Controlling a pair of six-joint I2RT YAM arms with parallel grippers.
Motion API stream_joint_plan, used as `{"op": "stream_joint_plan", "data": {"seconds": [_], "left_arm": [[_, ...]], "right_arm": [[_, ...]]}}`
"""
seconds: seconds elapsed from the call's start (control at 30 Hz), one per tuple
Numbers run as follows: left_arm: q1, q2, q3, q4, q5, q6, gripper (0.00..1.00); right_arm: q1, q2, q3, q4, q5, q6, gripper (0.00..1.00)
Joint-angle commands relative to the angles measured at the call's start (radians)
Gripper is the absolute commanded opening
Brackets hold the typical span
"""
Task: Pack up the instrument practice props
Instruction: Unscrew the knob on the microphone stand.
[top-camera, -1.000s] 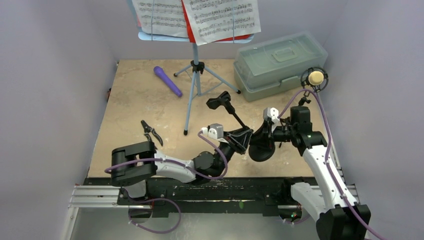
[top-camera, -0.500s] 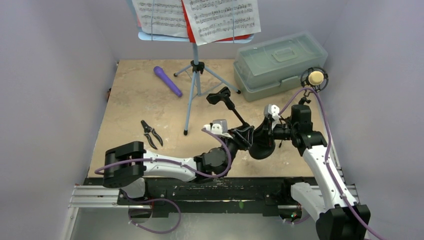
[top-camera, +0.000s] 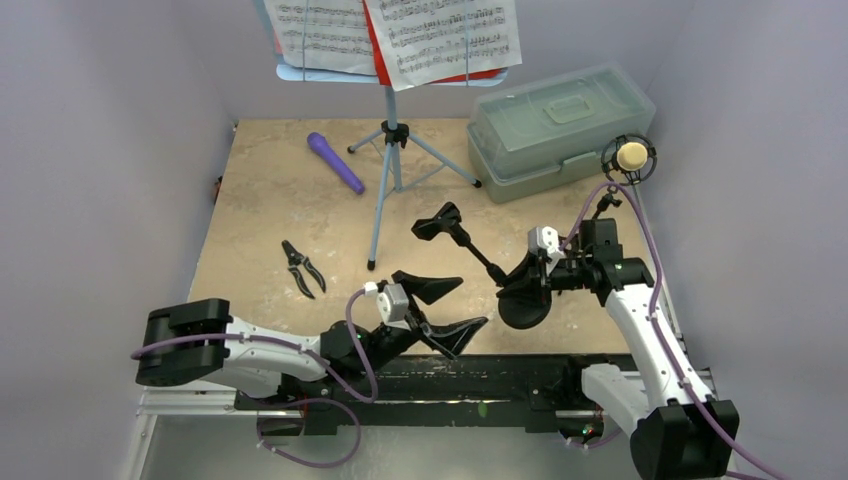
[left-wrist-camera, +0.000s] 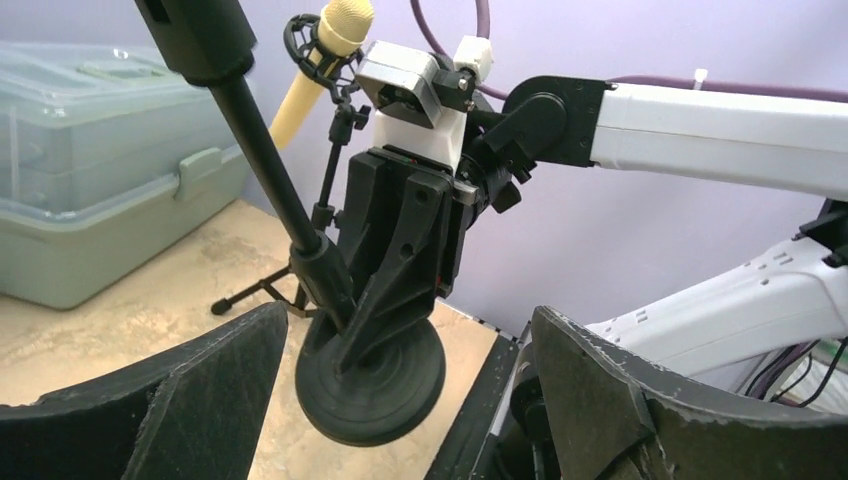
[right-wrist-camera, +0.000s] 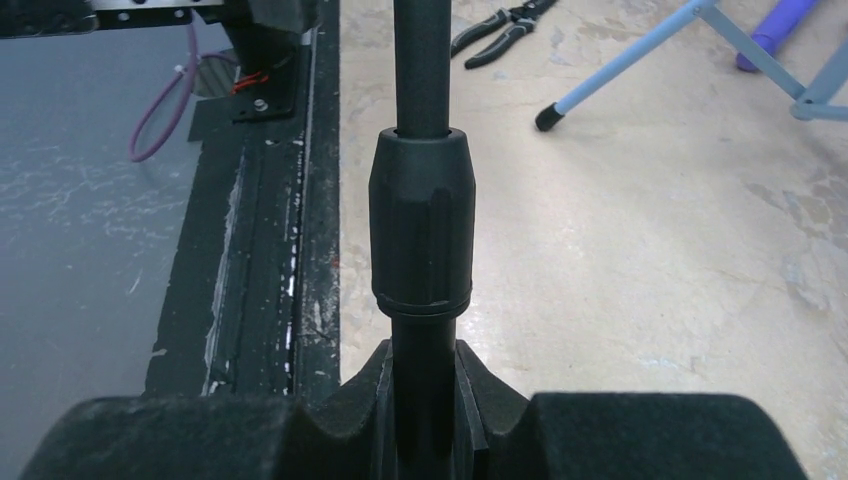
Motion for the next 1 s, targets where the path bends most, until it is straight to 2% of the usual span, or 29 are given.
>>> {"op": "stream_joint_plan", "data": {"seconds": [0.0,0.2,0.37,0.6,0.77,0.87,0.97], "left_arm": [[0.044,-0.042,-0.006,0.006,0.111,0.102,0.92],[0.158,0.042,0.018,0.100,0.256,0.015,0.91],[0.182,0.175,0.069,0.235,0.359,0.015,0.90],[0.200,0.263,0.140,0.246,0.357,0.014,0.84],[0.210,0.295,0.146,0.265,0.306,-0.004,0.84],[0.216,0.315,0.150,0.288,0.313,-0.023,0.79],[0.223,0.332,0.158,0.304,0.325,-0.047,0.64]], "right_arm": [[-0.001,0.005,0.046,-0.093,-0.135,-0.169,0.00],[-0.001,0.007,0.037,-0.132,-0.153,-0.227,0.00],[0.000,0.009,0.036,-0.144,-0.155,-0.246,0.00],[0.000,0.010,0.037,-0.153,-0.152,-0.261,0.00],[-0.002,0.010,0.039,-0.159,-0.152,-0.267,0.00],[-0.001,0.010,0.039,-0.161,-0.151,-0.269,0.00],[-0.001,0.010,0.039,-0.162,-0.150,-0.270,0.00]]}}
